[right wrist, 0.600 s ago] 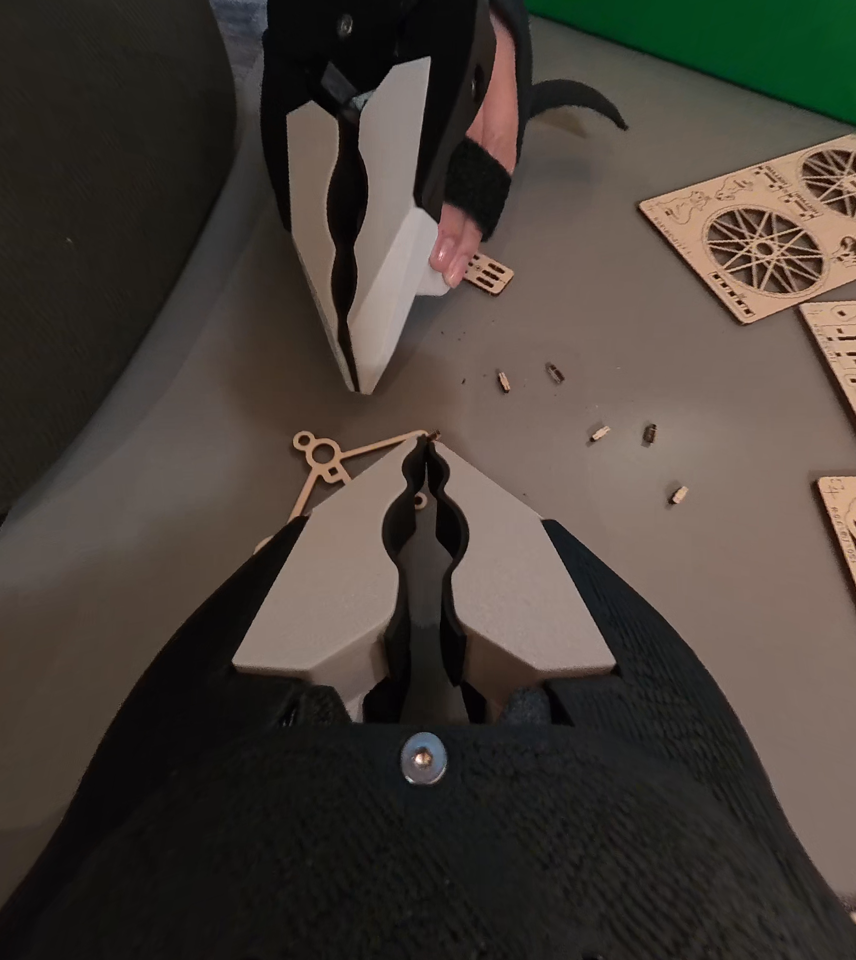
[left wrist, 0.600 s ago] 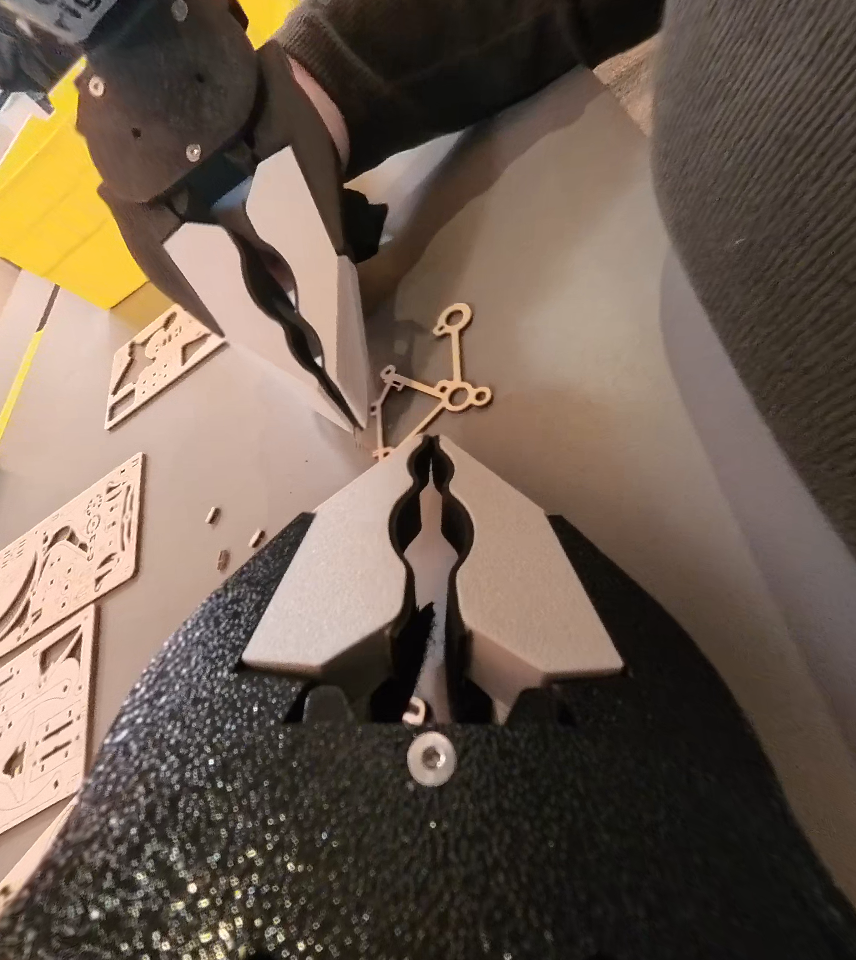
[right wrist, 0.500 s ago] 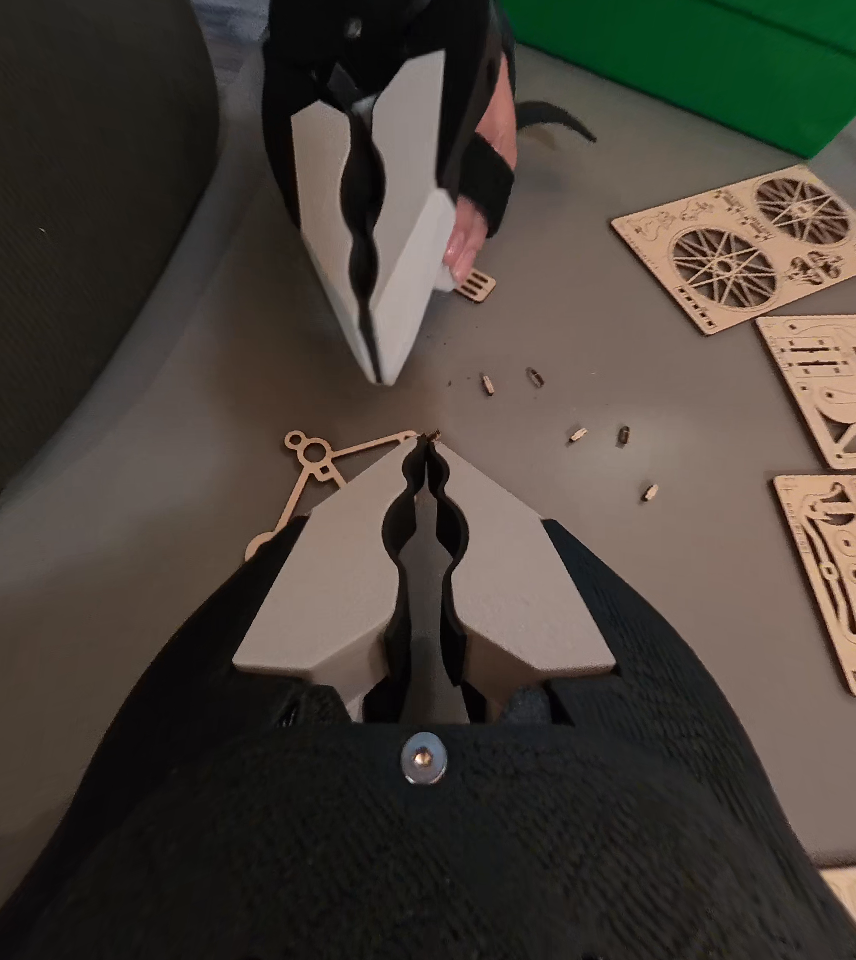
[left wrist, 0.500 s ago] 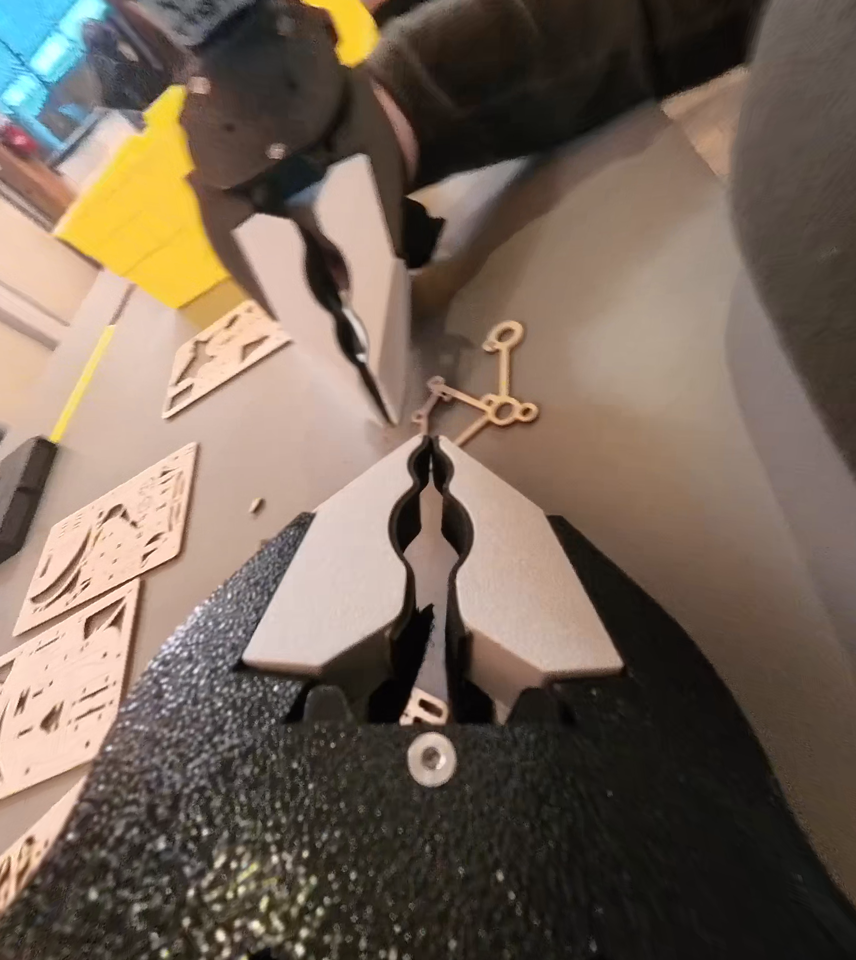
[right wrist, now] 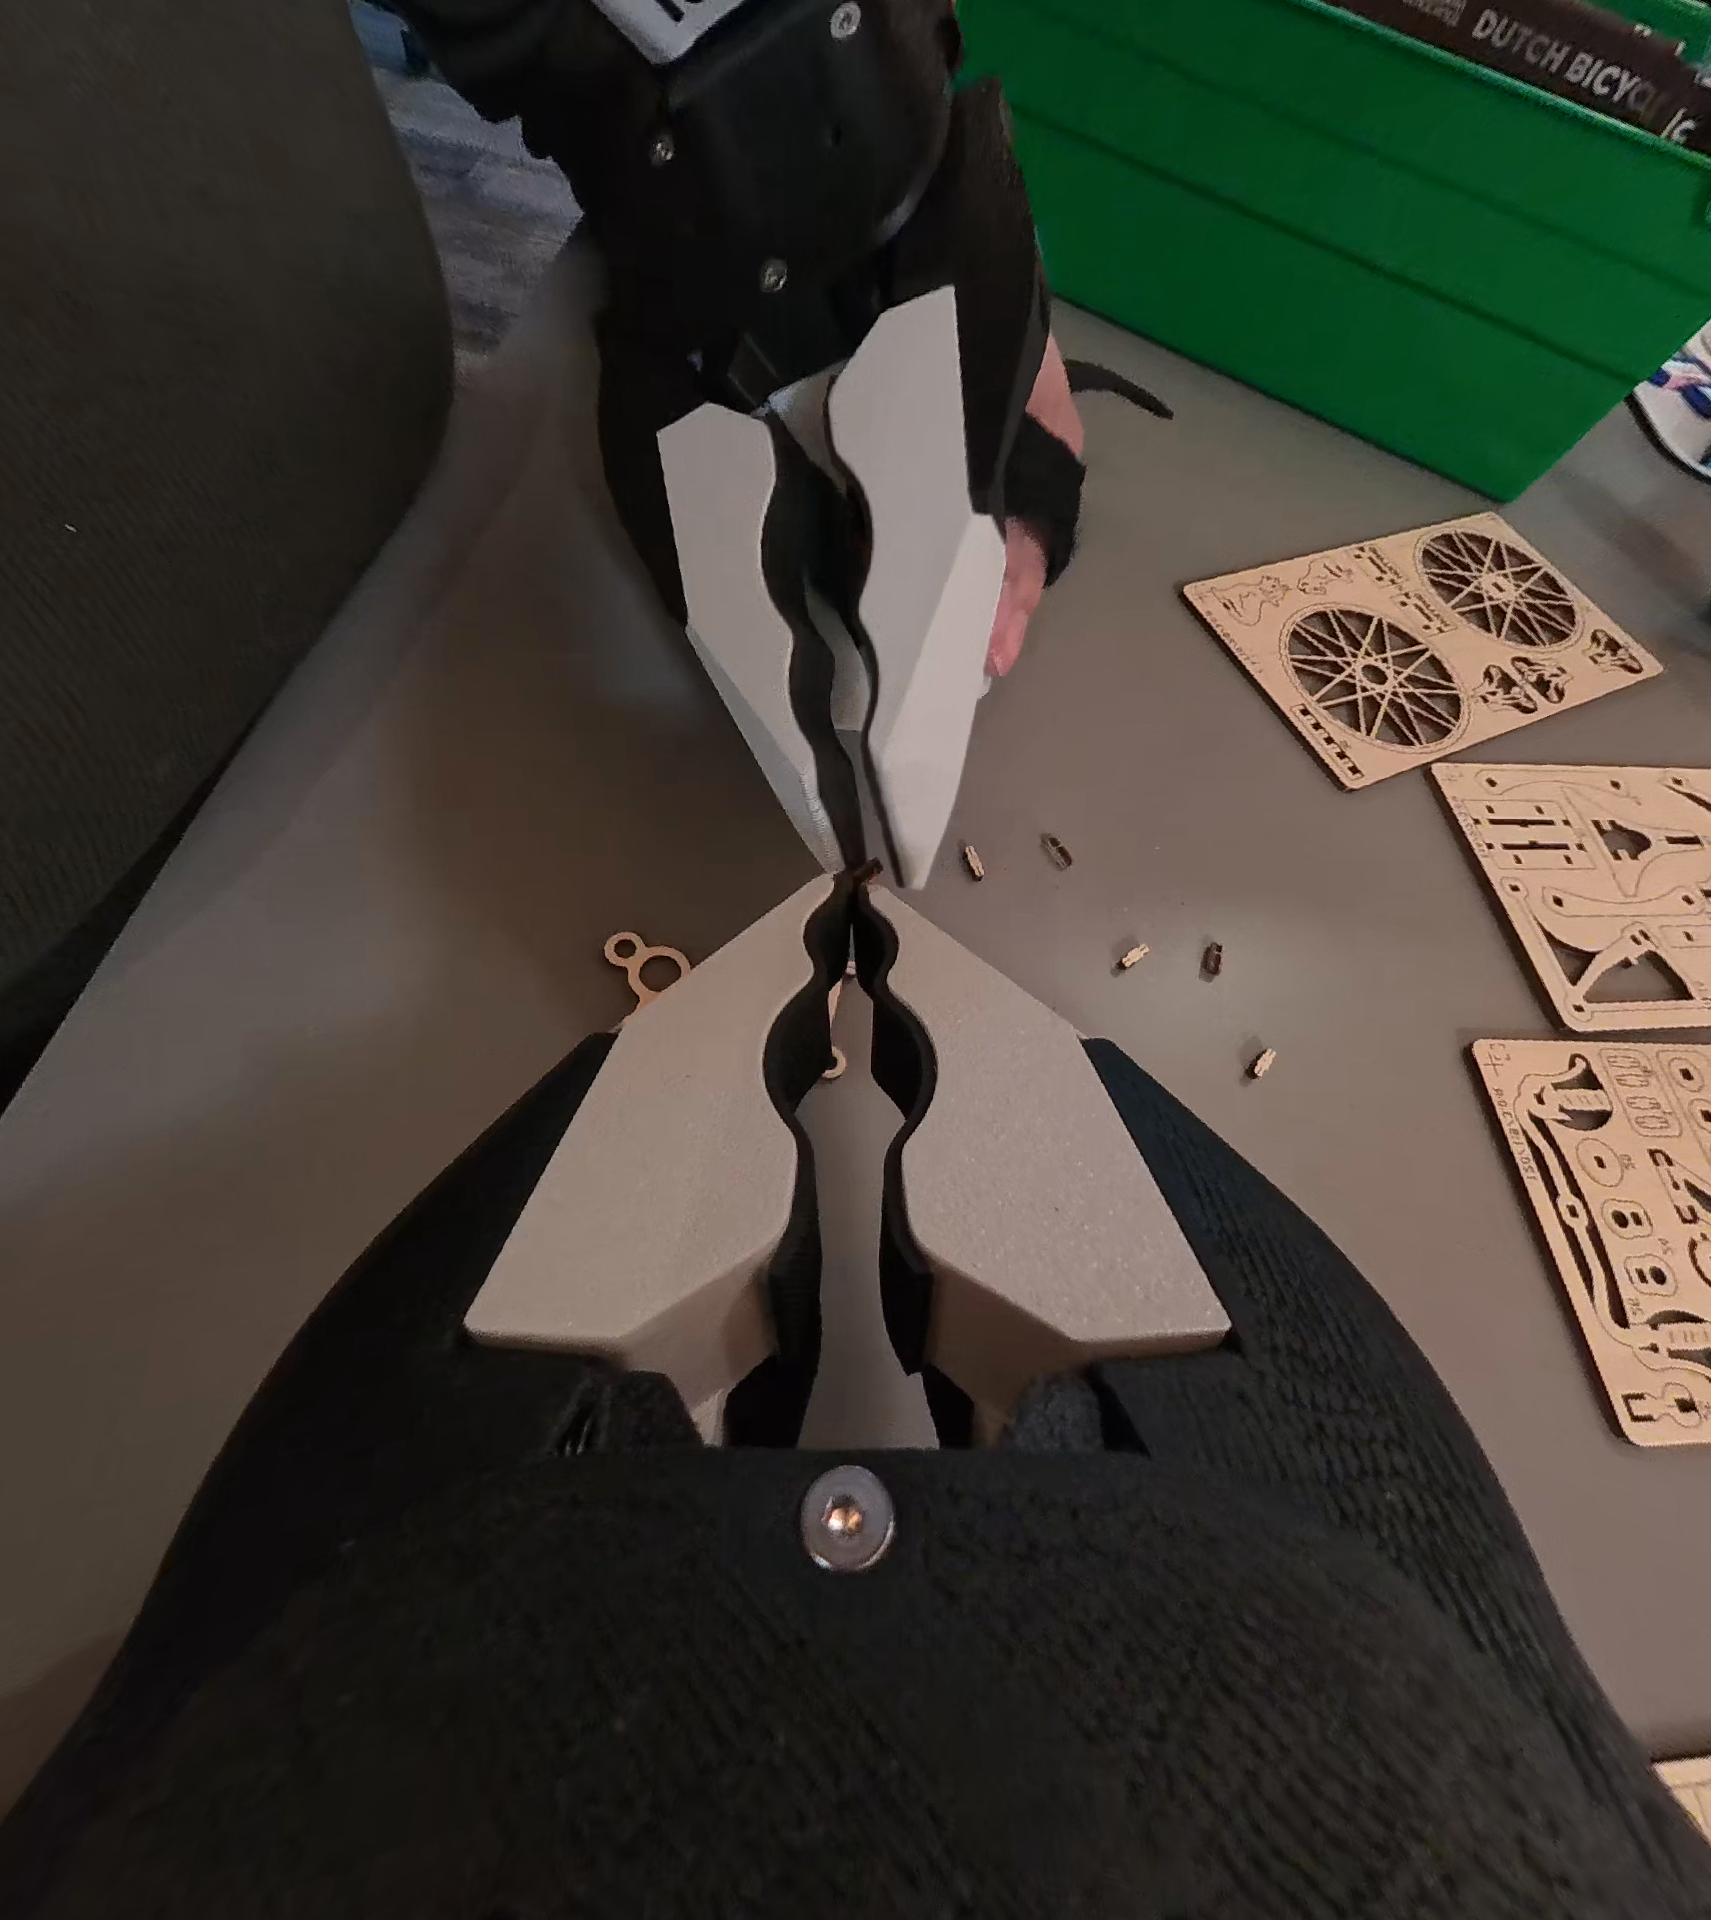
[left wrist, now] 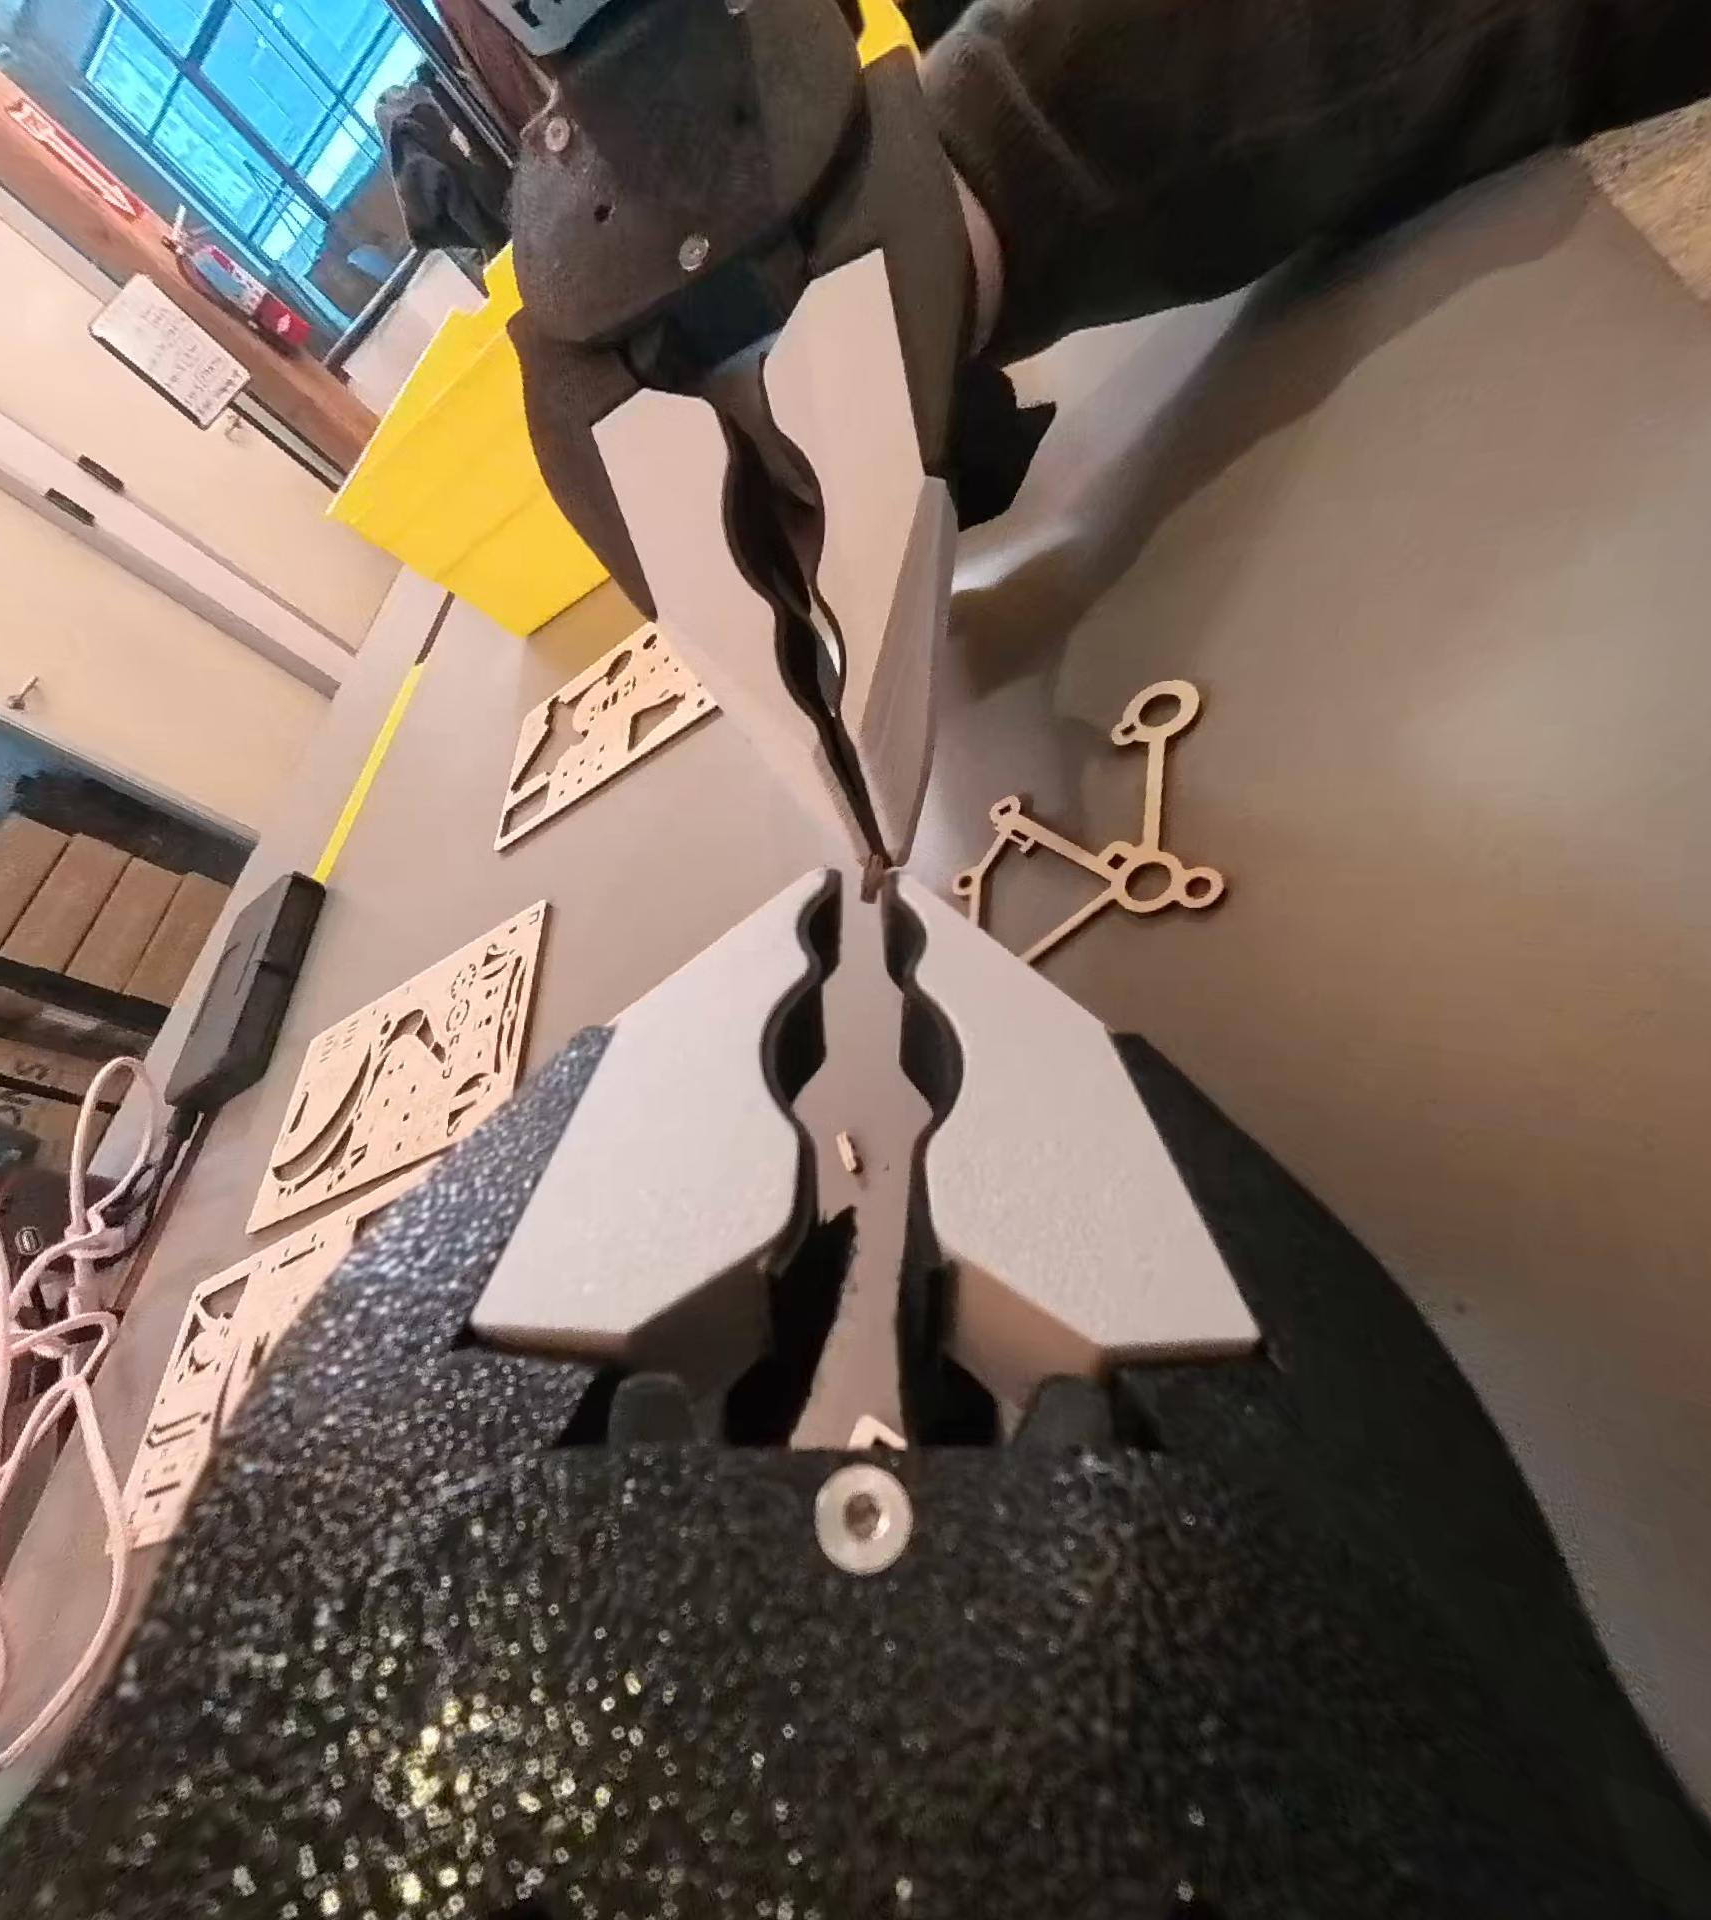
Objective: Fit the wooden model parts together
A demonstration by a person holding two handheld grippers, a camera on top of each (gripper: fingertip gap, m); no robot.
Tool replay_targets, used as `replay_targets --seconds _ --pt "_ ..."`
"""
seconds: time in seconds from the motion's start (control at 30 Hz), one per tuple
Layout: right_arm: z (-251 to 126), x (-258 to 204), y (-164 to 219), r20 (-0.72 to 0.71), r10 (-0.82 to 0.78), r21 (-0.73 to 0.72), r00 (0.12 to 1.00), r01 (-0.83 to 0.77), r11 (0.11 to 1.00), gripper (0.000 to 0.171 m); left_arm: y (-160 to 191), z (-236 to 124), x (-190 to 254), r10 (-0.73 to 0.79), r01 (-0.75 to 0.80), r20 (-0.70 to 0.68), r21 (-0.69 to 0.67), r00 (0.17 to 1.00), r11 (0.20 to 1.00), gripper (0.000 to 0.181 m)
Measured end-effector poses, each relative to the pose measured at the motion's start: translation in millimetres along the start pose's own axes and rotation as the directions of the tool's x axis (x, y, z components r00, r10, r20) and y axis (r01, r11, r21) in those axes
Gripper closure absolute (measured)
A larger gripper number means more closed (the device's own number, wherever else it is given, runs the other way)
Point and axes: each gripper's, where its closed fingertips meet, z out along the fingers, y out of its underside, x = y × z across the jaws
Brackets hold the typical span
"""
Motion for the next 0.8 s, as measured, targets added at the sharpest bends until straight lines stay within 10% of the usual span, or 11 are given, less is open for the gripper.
replay_targets --seconds 0.8 --pt "-14.9 18.3 -21.3 -0.07 0.12 0.18 0.99 -0.106 0.978 0.156 -20.0 -29.0 -52.1 -0.438 0.421 -0.01 0.293 0.899 0.858 0.18"
